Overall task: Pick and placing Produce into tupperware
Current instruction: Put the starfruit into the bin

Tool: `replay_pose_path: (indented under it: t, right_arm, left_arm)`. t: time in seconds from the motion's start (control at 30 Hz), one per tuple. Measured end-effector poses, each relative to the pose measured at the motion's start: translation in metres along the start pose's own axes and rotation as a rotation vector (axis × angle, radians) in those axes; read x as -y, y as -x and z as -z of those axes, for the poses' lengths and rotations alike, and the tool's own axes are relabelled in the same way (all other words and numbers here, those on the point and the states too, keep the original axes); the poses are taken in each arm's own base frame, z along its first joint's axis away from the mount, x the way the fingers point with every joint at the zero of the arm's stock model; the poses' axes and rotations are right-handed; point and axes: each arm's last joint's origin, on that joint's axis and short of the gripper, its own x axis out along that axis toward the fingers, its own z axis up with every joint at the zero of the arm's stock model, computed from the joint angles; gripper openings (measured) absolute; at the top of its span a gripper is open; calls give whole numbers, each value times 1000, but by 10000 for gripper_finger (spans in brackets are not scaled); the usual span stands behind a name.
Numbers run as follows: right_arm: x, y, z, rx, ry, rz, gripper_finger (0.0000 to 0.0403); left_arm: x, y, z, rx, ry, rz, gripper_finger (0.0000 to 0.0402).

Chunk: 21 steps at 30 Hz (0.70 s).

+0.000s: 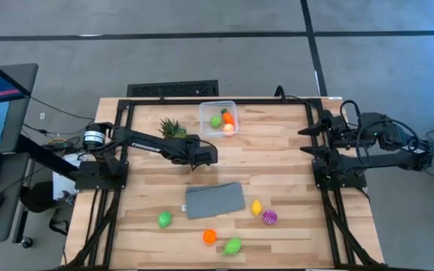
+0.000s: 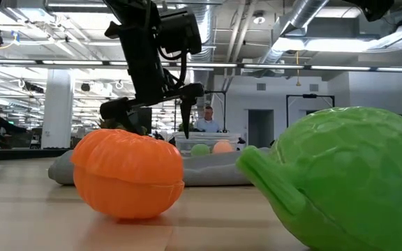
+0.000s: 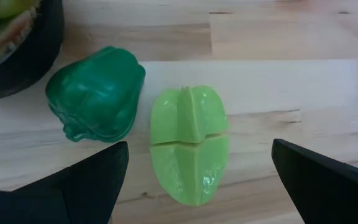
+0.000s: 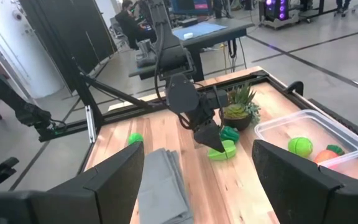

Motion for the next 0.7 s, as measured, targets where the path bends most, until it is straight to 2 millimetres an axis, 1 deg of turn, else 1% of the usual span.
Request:
replay_pose_path:
  t: [0.37,0.5,0.7]
  right_arm:
    - [0,0,0,0,15,0,322]
    - [0,0,0,0,16,0,322]
    - [0,0,1,-5,16,1,322]
  left_arm:
    - [-2,-3,-7,-16,-1,-10,387]
    - [-4,-13,-4,-43,-8,-41,387]
    - [-2,-25,1,-75,-8,-38,387]
